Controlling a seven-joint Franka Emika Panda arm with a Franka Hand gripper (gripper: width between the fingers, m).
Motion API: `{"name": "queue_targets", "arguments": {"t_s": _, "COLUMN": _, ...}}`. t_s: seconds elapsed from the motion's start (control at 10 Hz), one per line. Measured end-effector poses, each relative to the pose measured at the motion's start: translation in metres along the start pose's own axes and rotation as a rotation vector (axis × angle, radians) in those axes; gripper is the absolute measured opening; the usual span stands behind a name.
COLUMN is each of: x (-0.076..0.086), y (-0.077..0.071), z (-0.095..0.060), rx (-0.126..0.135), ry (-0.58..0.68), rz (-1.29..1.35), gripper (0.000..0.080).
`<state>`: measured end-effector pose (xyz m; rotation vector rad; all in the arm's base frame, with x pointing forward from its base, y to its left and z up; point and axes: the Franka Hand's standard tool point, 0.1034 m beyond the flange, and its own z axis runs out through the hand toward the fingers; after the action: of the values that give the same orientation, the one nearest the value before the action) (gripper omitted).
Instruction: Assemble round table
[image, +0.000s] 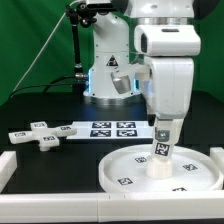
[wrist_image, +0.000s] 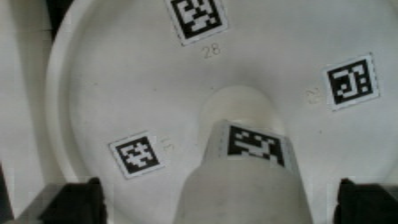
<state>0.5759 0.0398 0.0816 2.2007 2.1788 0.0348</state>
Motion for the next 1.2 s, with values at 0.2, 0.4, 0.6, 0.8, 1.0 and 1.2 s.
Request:
{"name": "queue_targets", "arguments": {"t_s": 0.2, "x": 0.0083, "y": -0.0015, "z": 0.0014, "rx": 0.003, "ry": 0.004, "rz": 0.016, "gripper": 0.0649}}
{"name": "queue_targets", "arguments": {"t_s": 0.4, "x": 0.0098, "y": -0.0015, "z": 0.0013, "rx": 0.003, "ry": 0.005, "rz": 0.022, "gripper": 0.0649}}
{"name": "queue_targets", "arguments": {"t_s": 0.6, "x": 0.0083, "y": -0.0052, "z": 0.0028, "rx": 0.018, "ry": 0.002, "rz": 0.024, "gripper": 0.0525}}
{"name": "queue_targets", "arguments": {"t_s": 0.8, "x": 0.0074, "y": -0.0074, "z": 0.0034, "rx": 0.029, "ry": 0.0, "rz": 0.025, "gripper": 0.0421}}
{"name": "queue_targets", "arguments": {"t_s": 1.0, "x": 0.0072, "y": -0.0078, "z": 0.0036, "rx": 0.031, "ry": -0.001, "rz": 0.053, "gripper": 0.042}}
{"name": "queue_targets", "arguments": {"t_s": 1.2, "x": 0.0072, "y": -0.008, "z": 0.0038, "rx": 0.032, "ry": -0.001, "rz": 0.128, "gripper": 0.0418}}
